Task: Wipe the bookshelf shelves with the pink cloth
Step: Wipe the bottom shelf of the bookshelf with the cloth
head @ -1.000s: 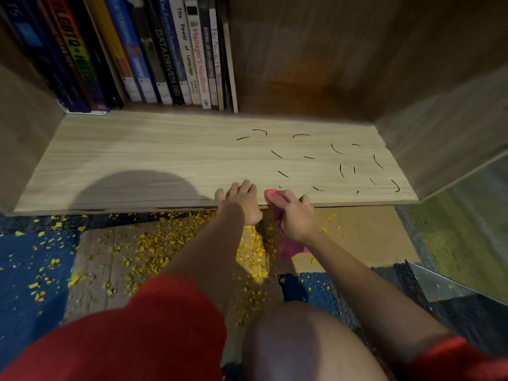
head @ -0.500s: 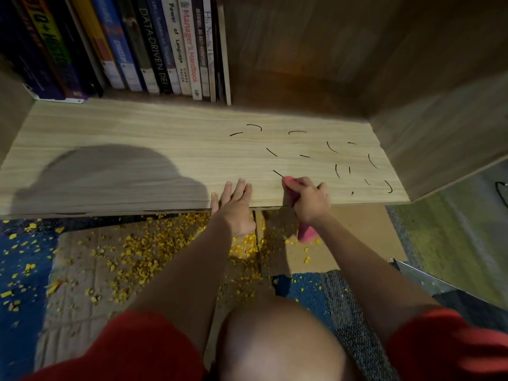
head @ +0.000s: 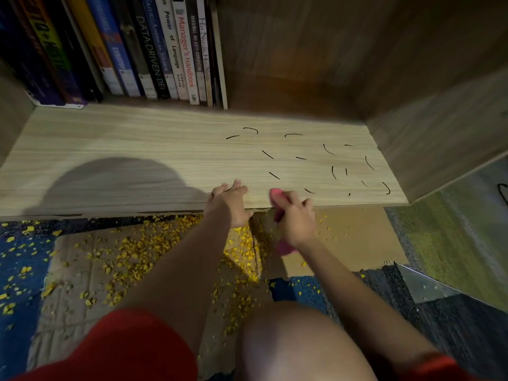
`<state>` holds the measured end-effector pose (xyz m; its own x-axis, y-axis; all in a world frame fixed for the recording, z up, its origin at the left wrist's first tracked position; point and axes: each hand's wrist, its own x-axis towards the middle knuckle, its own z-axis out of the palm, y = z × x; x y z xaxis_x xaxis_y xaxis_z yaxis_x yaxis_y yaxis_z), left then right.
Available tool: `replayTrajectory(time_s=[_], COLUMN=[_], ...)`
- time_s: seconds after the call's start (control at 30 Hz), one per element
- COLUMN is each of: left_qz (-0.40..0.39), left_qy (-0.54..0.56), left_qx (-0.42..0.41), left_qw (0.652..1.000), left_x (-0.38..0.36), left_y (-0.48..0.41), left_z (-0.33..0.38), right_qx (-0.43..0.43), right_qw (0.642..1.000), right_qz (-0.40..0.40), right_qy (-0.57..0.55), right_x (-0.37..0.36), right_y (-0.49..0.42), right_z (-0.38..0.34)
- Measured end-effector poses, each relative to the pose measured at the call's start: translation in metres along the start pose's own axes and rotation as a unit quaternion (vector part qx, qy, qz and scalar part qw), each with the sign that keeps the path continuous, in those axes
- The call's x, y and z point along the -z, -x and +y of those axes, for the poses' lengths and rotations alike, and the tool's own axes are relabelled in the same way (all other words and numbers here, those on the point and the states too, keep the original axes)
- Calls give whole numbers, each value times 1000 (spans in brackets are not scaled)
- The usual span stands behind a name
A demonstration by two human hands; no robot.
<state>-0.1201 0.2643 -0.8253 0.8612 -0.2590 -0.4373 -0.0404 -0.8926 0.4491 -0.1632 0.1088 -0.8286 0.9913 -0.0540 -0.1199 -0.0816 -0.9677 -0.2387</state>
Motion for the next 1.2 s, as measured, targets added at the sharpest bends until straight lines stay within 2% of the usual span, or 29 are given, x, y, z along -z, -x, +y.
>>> replayTrajectory(time_s=[0.1,0.2,0.27,0.37,0.43,0.6,0.73,0.8,0.97,1.13,1.2], left_qz=[61,130,149,125,98,90,95,97,96,97,96], left_qy=[-18,-32,-20,-16,-8,20,22,29,40,47,53], left_qx=[19,14,6,14,27,44,50,49,47,43,39], left_qw=[998,991,989,992,995,995,994,994,994,993,993], left_x=[-3,-6,-5,7,16,13,11,9,10,9,10], left_y=[-8,-10,-11,-14,-19,-27,-31,-32,-32,-30,-31], left_z=[5,7,8,6,3,4,2,0,2,2,2], right_qx=[55,-24,-49,29,59,-13,83,96,-13,85,62], right_qw=[998,999,999,997,995,1000,995,995,1000,996,998], right_qz=[9,11,12,-10,10,17,2,-1,19,-7,5], right_qy=[2,-41,-16,75,74,14,50,34,19,39,23], right_x=[-2,14,16,6,7,17,5,6,13,10,17], right_y=[3,-20,-25,-10,-16,-67,-37,-42,-79,-32,-58], right_z=[4,23,18,8,18,3,-11,3,-4,-3,8])
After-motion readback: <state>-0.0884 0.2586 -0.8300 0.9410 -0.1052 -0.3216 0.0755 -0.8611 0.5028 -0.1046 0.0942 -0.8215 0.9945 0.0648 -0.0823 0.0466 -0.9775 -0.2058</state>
